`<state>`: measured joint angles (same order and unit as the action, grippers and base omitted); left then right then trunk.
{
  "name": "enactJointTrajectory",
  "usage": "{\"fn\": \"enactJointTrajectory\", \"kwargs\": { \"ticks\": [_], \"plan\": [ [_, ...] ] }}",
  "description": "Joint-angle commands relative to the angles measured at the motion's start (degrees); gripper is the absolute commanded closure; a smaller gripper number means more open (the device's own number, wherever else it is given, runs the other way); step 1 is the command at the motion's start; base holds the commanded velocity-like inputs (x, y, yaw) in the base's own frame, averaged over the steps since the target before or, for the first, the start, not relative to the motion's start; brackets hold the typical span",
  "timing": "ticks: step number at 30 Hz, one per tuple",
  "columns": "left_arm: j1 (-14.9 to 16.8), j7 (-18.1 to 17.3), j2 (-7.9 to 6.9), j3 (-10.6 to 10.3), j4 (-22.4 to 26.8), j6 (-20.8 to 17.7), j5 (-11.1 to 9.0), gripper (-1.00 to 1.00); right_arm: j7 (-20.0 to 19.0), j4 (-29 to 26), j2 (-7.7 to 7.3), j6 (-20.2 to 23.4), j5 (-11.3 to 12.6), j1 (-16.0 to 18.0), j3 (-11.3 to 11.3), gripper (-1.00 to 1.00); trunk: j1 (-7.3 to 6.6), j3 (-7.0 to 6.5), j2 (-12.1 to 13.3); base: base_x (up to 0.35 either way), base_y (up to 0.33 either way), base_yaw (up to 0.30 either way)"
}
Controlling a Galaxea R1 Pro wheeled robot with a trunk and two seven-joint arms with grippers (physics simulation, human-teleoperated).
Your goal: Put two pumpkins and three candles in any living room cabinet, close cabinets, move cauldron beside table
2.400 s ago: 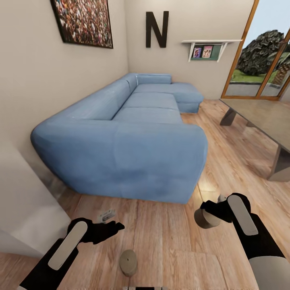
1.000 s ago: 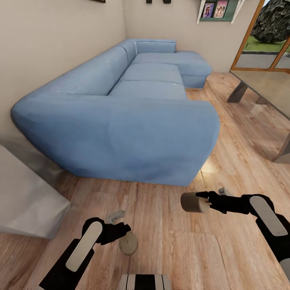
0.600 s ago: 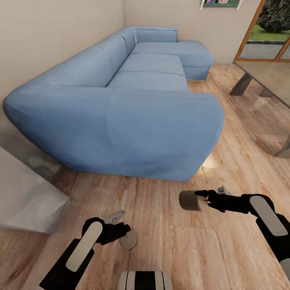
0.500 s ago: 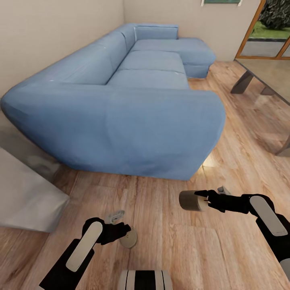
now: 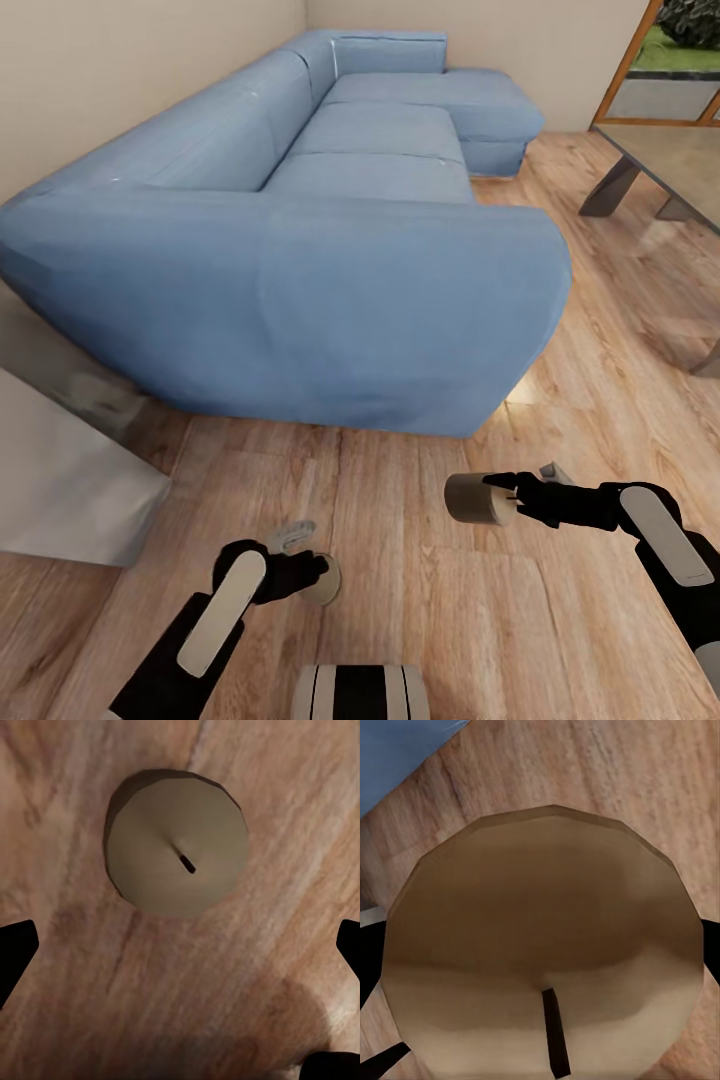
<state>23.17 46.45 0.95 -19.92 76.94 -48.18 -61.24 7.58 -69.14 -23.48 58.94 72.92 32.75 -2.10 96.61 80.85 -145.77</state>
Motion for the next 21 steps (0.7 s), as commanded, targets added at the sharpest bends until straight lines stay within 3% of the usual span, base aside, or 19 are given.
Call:
{"fn": "enactJointTrajectory", "kwargs": {
  "ticks": [1,19,21],
  "plan": [
    [0.03,0.59,0.11,-0.03,0.06,-0.05,-0.31,-1.0,0.59,-0.04,-0.06,0.04,0.68,0.03,-0.1,1.0,-0.01,0.04,-0.02,0.0,0.0,0.0],
    [0.03,0.23,0.37,-0.45,0.06,-0.07,0.02,-1.0,0.39,-0.02,0.02,0.07,0.8,0.03,-0.2,1.0,-0.01,0.04,-0.02,0.061,0.0,0.0],
    [0.03,0.23,0.37,-0.46,0.06,-0.07,0.01,-1.0,-1.49,0.14,0.02,0.1,0.93,0.03,-2.44,1.0,-0.01,0.04,-0.02,0.004,0.0,0.0]
  ]
}}
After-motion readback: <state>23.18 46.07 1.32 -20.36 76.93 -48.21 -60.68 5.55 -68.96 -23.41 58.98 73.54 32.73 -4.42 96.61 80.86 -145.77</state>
